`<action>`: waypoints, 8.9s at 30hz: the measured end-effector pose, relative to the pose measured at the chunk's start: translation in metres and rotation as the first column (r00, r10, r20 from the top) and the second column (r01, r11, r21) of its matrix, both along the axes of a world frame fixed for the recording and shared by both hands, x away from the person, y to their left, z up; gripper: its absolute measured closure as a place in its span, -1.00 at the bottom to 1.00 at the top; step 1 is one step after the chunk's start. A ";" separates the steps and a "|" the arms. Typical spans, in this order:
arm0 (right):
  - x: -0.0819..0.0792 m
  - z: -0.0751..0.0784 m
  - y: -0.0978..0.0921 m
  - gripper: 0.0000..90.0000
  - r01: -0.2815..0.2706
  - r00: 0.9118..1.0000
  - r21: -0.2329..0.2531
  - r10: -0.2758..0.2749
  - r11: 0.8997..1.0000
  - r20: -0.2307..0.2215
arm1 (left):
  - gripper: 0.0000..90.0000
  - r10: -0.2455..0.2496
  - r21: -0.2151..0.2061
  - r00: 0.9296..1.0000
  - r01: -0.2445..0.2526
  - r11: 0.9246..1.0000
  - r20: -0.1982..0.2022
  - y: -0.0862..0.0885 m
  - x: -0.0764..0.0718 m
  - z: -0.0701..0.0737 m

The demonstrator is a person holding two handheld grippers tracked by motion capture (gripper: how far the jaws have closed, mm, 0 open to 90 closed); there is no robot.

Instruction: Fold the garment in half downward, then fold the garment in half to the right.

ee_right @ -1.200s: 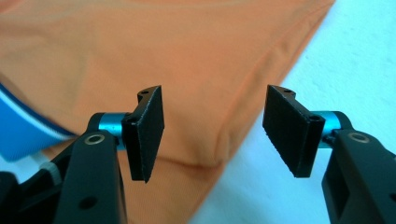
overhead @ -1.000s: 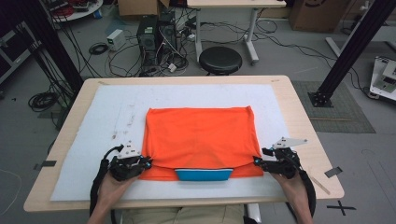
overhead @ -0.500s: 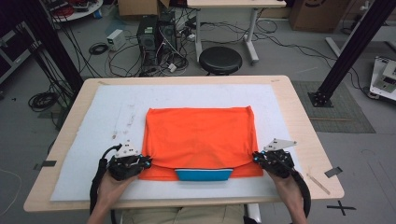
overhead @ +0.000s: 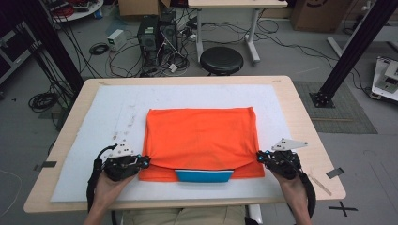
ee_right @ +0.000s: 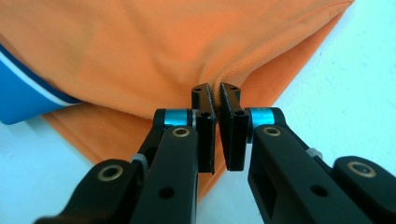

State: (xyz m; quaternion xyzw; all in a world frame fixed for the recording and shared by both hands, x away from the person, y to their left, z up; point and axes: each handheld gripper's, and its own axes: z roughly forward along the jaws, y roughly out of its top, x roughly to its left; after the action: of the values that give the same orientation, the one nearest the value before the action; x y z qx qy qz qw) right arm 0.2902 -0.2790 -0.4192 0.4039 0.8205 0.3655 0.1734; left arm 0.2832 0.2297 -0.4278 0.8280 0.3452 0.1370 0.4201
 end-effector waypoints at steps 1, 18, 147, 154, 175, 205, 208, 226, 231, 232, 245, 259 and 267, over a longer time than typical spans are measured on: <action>-0.001 0.000 -0.001 0.92 -0.008 1.000 -0.002 0.008 1.000 0.003 | 0.81 -0.004 0.005 1.000 0.004 1.000 0.000 0.001 -0.002 0.000; -0.033 -0.010 -0.012 0.92 -0.048 0.998 0.051 0.051 0.998 -0.048 | 0.81 -0.036 0.024 0.999 0.036 0.999 0.001 0.010 -0.034 -0.004; 0.091 0.004 0.022 -0.27 0.245 0.969 0.055 -0.246 0.968 0.019 | 0.03 0.271 -0.019 0.962 -0.270 0.963 0.026 0.023 0.091 0.010; 0.046 0.006 0.021 -0.36 0.108 0.993 0.131 -0.113 0.986 0.037 | -0.17 0.161 -0.054 0.985 -0.157 0.986 0.068 0.034 0.036 0.018; 0.021 0.005 0.018 -0.51 0.121 0.990 0.170 -0.131 0.978 0.052 | -0.46 0.138 -0.063 0.990 -0.135 0.989 0.036 0.034 0.005 0.011; 0.017 0.007 0.023 -0.37 0.124 0.989 0.179 -0.137 0.976 0.062 | -0.31 0.086 -0.011 0.996 -0.086 0.996 0.022 0.009 -0.036 -0.012; 0.017 0.007 0.024 -0.37 0.121 0.989 0.175 -0.134 0.977 0.062 | -0.29 0.099 0.003 0.995 -0.098 0.995 -0.009 0.008 -0.038 -0.014; 0.015 0.007 0.034 -0.37 0.093 0.992 0.147 -0.104 0.985 0.071 | -0.04 0.180 -0.065 0.983 -0.183 0.981 -0.043 0.005 -0.043 -0.027; 0.015 0.007 0.035 -0.37 0.089 0.993 0.145 -0.099 0.985 0.064 | -0.04 0.192 -0.049 0.981 -0.192 0.980 -0.012 0.001 -0.046 -0.029; 0.015 0.007 0.036 -0.37 0.090 0.993 0.143 -0.100 0.986 0.064 | -0.04 0.194 -0.041 0.981 -0.194 0.980 -0.004 0.000 -0.047 -0.029; 0.015 0.006 0.040 -0.37 0.075 0.995 0.133 -0.084 0.988 0.062 | 0.20 0.206 -0.038 0.978 -0.205 0.978 0.039 -0.005 -0.054 -0.032; 0.013 0.010 0.047 -0.37 0.051 0.997 0.130 -0.058 0.990 0.054 | 0.49 0.189 -0.051 0.981 -0.187 0.981 0.049 -0.006 -0.057 -0.033; 0.019 0.015 0.063 -0.42 -0.016 0.999 0.133 0.011 0.991 0.042 | 0.75 0.167 -0.091 0.985 -0.164 0.982 0.035 -0.003 -0.056 -0.035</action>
State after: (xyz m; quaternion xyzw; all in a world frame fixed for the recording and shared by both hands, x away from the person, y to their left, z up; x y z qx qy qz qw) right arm 0.3093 -0.2161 -0.4040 0.4014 0.7933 0.4288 0.1606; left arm 0.2272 0.2272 -0.4632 0.7740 0.4095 0.1737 0.4506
